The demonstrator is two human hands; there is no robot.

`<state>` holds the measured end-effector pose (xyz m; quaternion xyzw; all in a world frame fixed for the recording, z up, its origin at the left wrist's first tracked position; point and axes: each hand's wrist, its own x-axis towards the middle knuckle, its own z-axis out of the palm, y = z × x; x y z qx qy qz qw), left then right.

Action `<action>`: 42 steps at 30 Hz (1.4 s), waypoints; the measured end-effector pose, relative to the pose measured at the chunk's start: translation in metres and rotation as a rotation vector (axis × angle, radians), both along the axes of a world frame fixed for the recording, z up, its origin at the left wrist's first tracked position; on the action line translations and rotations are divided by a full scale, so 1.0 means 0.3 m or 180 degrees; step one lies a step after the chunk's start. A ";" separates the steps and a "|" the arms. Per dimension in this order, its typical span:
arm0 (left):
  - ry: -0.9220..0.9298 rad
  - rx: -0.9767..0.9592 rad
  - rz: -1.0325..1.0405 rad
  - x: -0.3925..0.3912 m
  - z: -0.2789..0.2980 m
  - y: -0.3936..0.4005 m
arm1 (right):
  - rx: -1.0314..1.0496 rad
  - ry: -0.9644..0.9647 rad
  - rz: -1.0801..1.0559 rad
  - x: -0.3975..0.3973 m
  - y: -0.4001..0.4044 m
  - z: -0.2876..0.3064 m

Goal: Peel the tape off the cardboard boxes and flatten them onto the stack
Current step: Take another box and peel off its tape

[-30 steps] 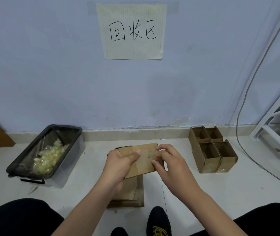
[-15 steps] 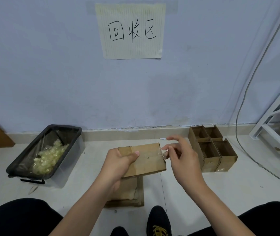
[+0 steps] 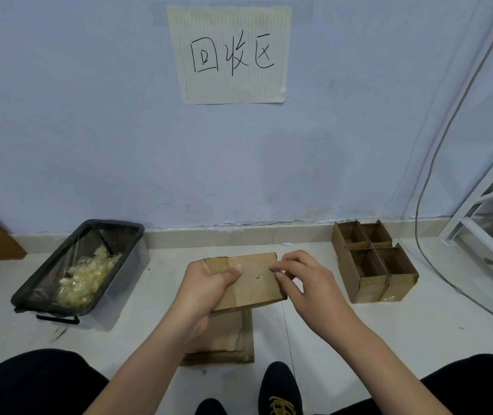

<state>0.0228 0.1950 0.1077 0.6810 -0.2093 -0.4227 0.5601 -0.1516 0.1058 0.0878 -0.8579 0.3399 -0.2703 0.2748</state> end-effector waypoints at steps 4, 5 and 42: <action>0.0080 0.0078 -0.0086 -0.006 0.006 0.002 | -0.0105 -0.0120 -0.0164 0.001 -0.015 -0.003; 0.0104 0.0092 -0.0105 -0.007 0.009 0.000 | -0.0021 -0.0178 -0.0237 0.001 -0.017 0.002; -0.0940 -0.0049 -0.0122 -0.033 -0.025 0.007 | -0.0360 -0.0040 -0.0412 0.037 0.053 -0.039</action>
